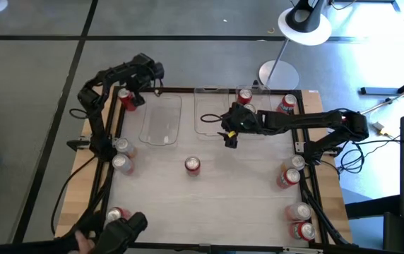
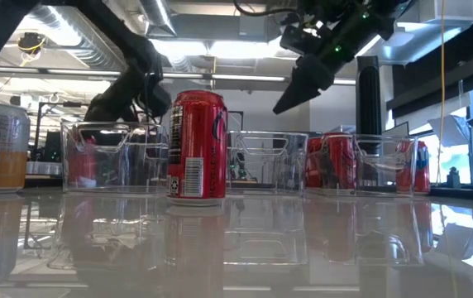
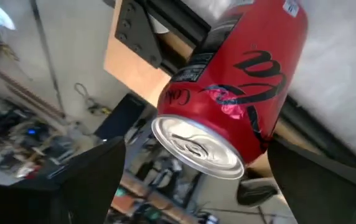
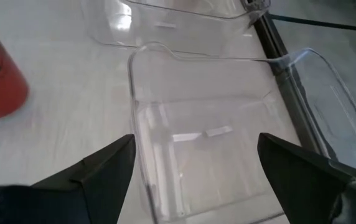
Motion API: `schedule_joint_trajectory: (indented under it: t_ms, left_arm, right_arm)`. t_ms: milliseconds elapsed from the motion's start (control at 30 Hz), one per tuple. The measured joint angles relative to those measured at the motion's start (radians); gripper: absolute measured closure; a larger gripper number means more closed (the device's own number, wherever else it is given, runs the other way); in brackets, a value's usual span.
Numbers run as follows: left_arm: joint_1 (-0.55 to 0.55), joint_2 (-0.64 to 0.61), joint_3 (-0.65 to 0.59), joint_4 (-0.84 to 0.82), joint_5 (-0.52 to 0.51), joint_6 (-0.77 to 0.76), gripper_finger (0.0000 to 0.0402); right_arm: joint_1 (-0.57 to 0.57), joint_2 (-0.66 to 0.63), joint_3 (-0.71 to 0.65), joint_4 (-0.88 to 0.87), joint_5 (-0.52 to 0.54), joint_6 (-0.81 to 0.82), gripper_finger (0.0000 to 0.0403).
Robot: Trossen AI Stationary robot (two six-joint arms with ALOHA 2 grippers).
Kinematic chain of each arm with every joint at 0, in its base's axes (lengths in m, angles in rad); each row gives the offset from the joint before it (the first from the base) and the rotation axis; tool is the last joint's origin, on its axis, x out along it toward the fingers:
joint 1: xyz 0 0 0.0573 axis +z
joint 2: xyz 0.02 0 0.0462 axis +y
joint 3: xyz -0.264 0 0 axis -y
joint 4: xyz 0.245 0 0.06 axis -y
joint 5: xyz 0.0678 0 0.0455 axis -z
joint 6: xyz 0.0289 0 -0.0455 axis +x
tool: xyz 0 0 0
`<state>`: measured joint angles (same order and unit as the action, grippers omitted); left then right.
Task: Sort soda cans
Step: Put the top red black soda can into the right transparent bin
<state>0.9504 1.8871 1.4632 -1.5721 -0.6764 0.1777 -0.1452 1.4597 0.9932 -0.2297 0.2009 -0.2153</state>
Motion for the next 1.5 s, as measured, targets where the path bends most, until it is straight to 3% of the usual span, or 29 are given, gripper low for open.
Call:
schedule_joint_trajectory:
  t_ms: [567,1300,1500]
  left_arm:
    - [0.002,0.001,-0.131,0.123,-0.017,0.336,0.0023]
    - [0.000,0.001,-0.134,0.212,-0.004,0.219,0.0023]
    - [0.000,0.001,-0.134,0.174,-0.007,0.217,0.0062]
  right_arm:
    - [0.001,0.000,0.000,0.015,-0.037,0.027,0.0066]
    - [0.001,-0.001,0.000,0.020,-0.037,0.005,0.0066]
    - [0.001,-0.001,0.000,0.020,-0.037,0.000,0.0066]
